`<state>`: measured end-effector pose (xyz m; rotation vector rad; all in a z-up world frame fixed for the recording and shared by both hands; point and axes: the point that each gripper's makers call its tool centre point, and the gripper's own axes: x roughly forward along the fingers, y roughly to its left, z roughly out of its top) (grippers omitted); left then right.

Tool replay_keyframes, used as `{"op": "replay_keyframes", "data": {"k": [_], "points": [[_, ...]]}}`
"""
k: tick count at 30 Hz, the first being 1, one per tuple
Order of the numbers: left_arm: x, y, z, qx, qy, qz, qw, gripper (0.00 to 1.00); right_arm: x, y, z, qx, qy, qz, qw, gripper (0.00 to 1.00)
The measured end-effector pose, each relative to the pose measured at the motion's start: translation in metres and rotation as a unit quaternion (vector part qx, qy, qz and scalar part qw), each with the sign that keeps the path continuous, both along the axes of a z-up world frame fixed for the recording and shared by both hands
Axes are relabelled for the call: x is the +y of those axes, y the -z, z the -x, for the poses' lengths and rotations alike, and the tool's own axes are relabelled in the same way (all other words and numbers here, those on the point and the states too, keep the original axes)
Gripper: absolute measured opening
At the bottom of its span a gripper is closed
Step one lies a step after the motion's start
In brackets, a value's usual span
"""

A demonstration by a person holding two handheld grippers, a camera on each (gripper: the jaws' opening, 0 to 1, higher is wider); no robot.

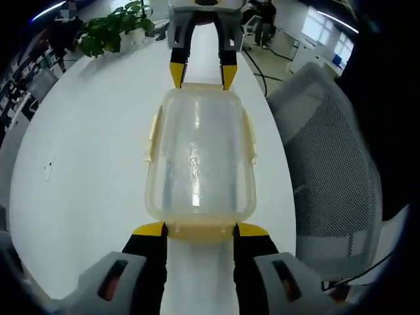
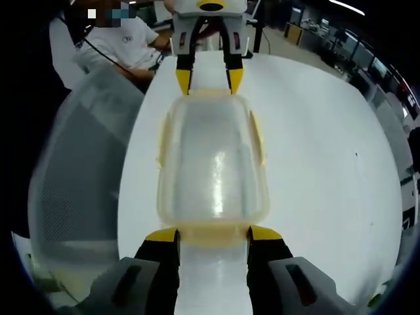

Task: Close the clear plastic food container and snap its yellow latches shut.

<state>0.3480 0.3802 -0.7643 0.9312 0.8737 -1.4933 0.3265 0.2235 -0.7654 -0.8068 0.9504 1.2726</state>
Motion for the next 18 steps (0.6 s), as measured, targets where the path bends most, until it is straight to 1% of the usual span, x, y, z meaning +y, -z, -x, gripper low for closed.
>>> {"op": "replay_keyframes", "data": {"k": [7, 18], "points": [[-0.021, 0.002, 0.002, 0.003, 0.002, 0.001, 1.0, 0.38, -0.021, 0.002, 0.002, 0.002, 0.002, -0.001, 1.0, 0.39], [-0.041, 0.004, 0.005, 0.007, 0.005, -0.005, 0.9999, 0.38, -0.041, 0.006, 0.006, 0.004, 0.004, -0.003, 1.0, 0.39]]}}
